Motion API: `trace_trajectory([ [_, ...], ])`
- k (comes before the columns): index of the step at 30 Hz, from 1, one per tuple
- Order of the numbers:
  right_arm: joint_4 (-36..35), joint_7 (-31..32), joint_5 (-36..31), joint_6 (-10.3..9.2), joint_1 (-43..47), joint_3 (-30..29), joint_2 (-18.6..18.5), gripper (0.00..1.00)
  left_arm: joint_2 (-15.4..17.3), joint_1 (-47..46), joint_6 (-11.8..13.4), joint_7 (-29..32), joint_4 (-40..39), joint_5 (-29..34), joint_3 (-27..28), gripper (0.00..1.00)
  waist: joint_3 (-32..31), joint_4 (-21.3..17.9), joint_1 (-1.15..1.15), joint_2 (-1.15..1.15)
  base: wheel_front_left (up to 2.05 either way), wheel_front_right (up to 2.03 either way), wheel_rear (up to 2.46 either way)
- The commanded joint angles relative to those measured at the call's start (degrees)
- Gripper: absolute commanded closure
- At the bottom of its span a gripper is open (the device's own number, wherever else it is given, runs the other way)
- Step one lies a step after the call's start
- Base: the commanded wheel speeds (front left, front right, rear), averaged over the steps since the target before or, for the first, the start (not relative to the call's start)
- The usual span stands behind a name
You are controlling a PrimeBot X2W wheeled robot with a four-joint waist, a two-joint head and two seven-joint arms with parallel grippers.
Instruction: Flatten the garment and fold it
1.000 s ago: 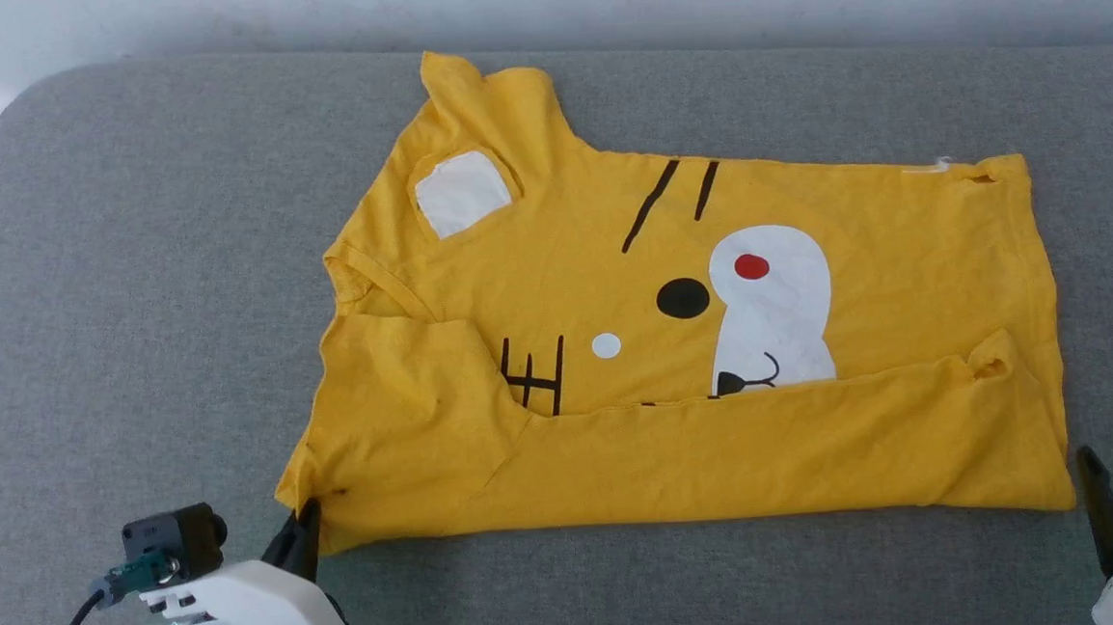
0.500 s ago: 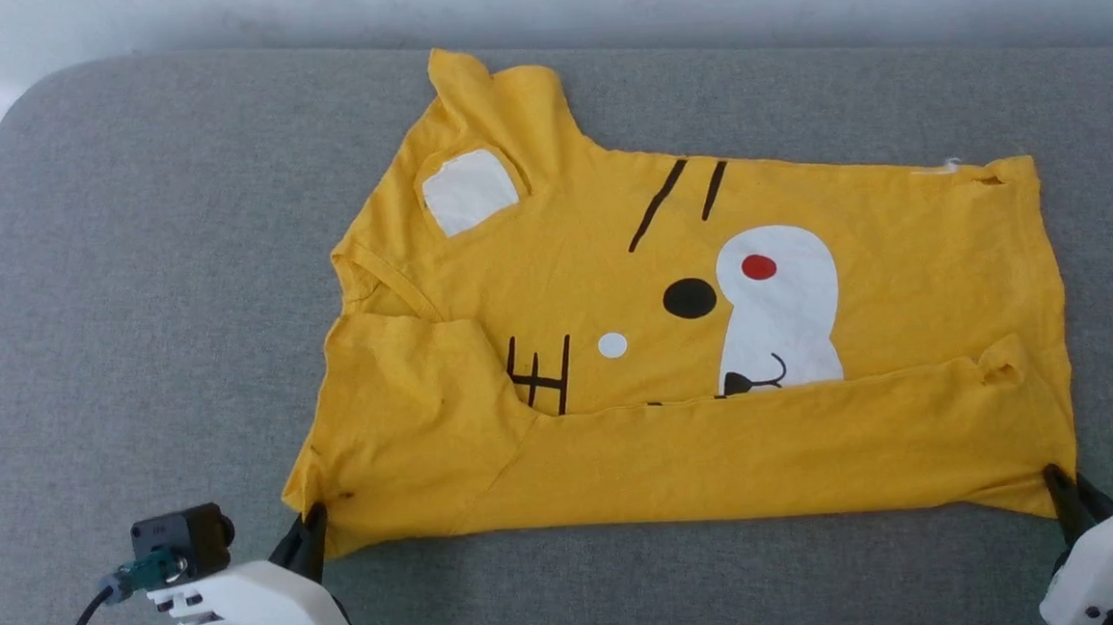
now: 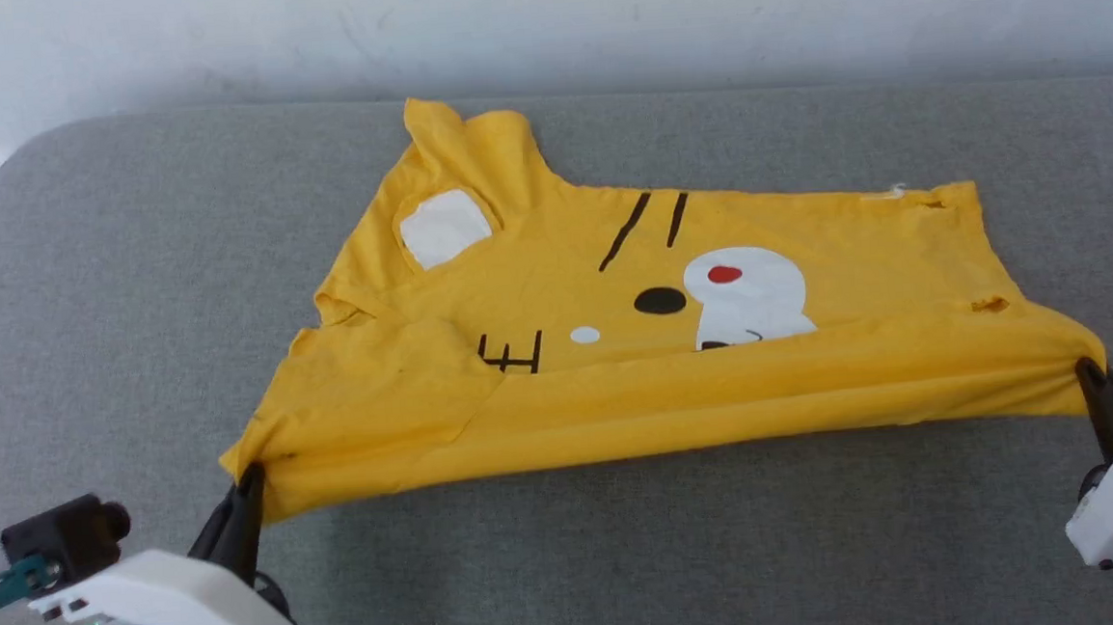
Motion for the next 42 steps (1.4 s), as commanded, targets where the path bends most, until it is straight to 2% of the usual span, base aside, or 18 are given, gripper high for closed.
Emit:
trace_trajectory([
  [1,-1.82,1.03,0.28,-0.13,-0.44,-0.34,-0.24,1.00,1.17,1.79,-0.04,0.81,-1.67,-0.29,0.87,1.00,-1.10,-0.68,0.00,0.00,0.00,0.00,0.00],
  [10,-9.25,6.73,3.43,-0.13,6.94,-2.51,-0.08,1.00,3.49,12.31,0.81,5.41,-9.43,-2.48,1.91,1.00,-2.32,-0.83,0.00,0.00,0.00,0.00,0.00],
  [15,-7.52,6.48,7.30,-0.13,12.64,-3.06,-0.06,1.00,1.59,16.57,0.37,5.23,-9.09,-4.84,1.35,1.00,-2.15,-0.55,0.00,0.00,0.00,0.00,0.00],
  [18,-5.79,5.97,7.58,-0.13,15.17,-2.37,-0.05,1.00,0.37,17.67,-0.74,4.99,-7.03,-6.90,1.01,1.00,-1.94,-0.25,0.00,0.00,0.00,0.00,0.00],
  [28,3.25,0.66,5.95,-0.13,15.21,-0.41,-0.04,1.00,-1.81,13.33,-3.16,2.62,6.04,-6.21,-2.11,1.00,-1.81,0.76,0.00,0.00,0.00,0.00,0.00],
  [29,3.91,-0.04,5.61,-0.13,14.87,-0.14,-0.04,0.77,-2.00,12.58,-3.37,2.25,7.08,-6.12,-2.20,0.90,-1.80,0.79,0.00,0.00,0.00,0.00,0.00],
  [30,4.52,-0.87,5.71,-0.13,14.47,0.18,-0.04,0.03,-2.33,11.83,-3.53,1.75,7.90,-6.19,-2.15,0.53,-1.76,0.80,0.00,0.00,0.00,0.00,0.00],
  [31,5.15,-1.59,5.89,-0.13,14.09,0.30,-0.04,0.00,-2.54,11.23,-3.69,1.41,8.52,-6.24,-2.14,0.12,-1.70,0.77,0.00,0.00,0.00,0.00,0.00],
  [32,5.60,-2.10,5.91,-0.13,13.73,0.44,-0.04,0.00,-2.61,10.73,-3.87,1.14,8.86,-6.24,-2.13,0.00,-1.62,0.75,0.00,0.00,0.00,0.00,0.00],
  [37,4.58,-4.05,5.95,-0.13,11.88,0.39,-0.04,0.00,-2.26,9.67,-3.58,-0.91,7.01,-6.42,0.20,0.00,-0.58,0.26,0.00,0.00,0.00,0.00,0.00],
  [42,0.50,-5.75,4.92,-0.13,9.37,-0.46,-0.04,0.00,-0.08,7.53,-3.61,-2.88,-0.28,-5.83,3.64,0.00,2.08,-0.21,0.00,0.00,0.00,0.00,0.00],
])
